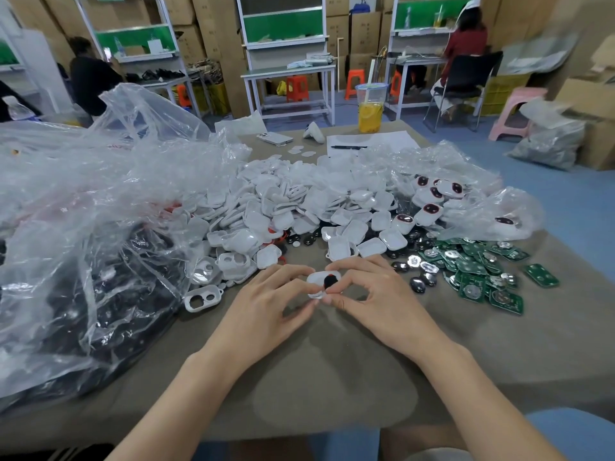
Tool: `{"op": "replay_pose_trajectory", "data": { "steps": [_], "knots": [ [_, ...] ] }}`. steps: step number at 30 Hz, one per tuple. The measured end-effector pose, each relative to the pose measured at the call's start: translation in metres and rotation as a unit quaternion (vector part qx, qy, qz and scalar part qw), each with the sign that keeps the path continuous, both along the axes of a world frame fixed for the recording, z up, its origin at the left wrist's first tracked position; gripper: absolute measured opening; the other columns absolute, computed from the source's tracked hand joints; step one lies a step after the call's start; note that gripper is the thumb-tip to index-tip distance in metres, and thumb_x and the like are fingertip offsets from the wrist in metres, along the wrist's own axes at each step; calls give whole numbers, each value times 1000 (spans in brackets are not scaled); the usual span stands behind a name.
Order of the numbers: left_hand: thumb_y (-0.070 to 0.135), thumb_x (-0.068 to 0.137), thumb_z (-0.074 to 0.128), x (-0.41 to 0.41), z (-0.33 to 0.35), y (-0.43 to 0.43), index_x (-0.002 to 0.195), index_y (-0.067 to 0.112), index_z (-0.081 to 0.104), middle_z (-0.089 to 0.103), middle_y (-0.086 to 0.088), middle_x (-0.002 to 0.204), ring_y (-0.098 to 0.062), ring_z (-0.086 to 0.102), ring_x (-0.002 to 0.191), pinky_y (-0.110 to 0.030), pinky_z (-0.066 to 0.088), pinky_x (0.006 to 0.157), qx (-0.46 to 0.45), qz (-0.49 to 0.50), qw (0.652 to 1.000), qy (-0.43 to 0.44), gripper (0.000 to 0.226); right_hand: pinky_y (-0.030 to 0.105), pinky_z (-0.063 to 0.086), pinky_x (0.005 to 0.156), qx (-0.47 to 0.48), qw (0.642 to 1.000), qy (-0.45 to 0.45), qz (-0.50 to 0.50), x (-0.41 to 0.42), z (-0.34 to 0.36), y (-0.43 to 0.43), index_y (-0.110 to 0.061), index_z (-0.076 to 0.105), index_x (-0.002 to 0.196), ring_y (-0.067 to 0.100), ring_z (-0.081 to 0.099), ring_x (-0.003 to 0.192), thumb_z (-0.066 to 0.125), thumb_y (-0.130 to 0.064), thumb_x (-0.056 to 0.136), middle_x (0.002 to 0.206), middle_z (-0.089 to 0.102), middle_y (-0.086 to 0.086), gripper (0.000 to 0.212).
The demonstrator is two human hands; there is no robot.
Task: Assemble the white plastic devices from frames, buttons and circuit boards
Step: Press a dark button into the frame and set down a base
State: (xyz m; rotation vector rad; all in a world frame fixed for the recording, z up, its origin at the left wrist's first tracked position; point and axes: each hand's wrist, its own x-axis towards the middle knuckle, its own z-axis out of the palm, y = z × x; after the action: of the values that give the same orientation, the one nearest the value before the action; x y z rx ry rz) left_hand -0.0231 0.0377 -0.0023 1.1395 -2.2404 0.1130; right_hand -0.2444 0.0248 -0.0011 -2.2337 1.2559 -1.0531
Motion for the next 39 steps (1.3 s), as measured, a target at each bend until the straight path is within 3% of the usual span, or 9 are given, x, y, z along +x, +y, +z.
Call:
{"op": "replay_pose_trajectory", "data": {
  "steps": [3, 11, 16, 21, 28, 34, 39],
  "knots": [
    [36, 94, 61, 0, -1, 0, 103, 24, 74, 66, 6, 119, -16, 60, 101, -18, 40, 94, -9, -5, 1000, -6, 20, 9, 29, 97, -14, 1000, 20, 3, 1, 0, 0, -33, 75, 84, -8, 43, 114, 76, -43, 84, 115, 63, -31, 10],
    [42, 93, 60, -1, -1, 0, 101, 27, 76, 67, 8, 111, -11, 58, 97, -17, 41, 90, 12, 7, 1000, -5, 24, 5, 23, 97, 4, 999, 46, -4, 1, -1, -1, -35, 74, 85, -13, 38, 117, 74, -48, 84, 116, 61, -34, 13],
    [39, 91, 70, -1, 0, -1, 104, 30, 74, 65, 15, 110, -6, 56, 95, -23, 45, 88, 82, 13, 997, 9, 16, 23, 32, 103, 15, 998, 69, -1, 3, -1, -2, -39, 72, 87, -1, 44, 117, 72, -49, 86, 118, 63, -27, 11],
    [46, 95, 62, 0, 1, -4, 110, 37, 72, 61, 22, 114, -1, 54, 101, -22, 42, 93, 125, 4, 992, 14, 20, 34, 35, 105, 14, 995, 94, -8, 5, -4, -4, -36, 71, 93, 2, 43, 118, 68, -51, 88, 121, 62, -26, 16],
    [52, 99, 46, -2, 0, -4, 118, 40, 68, 58, 25, 118, 1, 50, 108, -23, 40, 98, 131, 15, 991, 12, 32, 32, 36, 103, 7, 996, 90, -20, 5, -5, -4, -40, 67, 99, 0, 41, 114, 64, -54, 89, 115, 62, -29, 18],
    [44, 101, 48, -1, 1, -3, 124, 39, 63, 55, 29, 117, 3, 50, 115, -18, 40, 98, 155, 40, 985, 69, 28, 29, 37, 101, 10, 995, 93, -30, 5, -6, -6, -43, 58, 111, -5, 37, 113, 60, -58, 87, 99, 48, -43, 28],
    [25, 102, 51, 5, 0, -6, 118, 28, 68, 59, 24, 113, 0, 52, 112, -13, 46, 89, 114, 137, 968, 175, 24, 27, 36, 102, 17, 995, 93, -31, 5, -6, -7, -46, 56, 115, -8, 35, 112, 60, -58, 88, 104, 47, -44, 30]
  ]
}}
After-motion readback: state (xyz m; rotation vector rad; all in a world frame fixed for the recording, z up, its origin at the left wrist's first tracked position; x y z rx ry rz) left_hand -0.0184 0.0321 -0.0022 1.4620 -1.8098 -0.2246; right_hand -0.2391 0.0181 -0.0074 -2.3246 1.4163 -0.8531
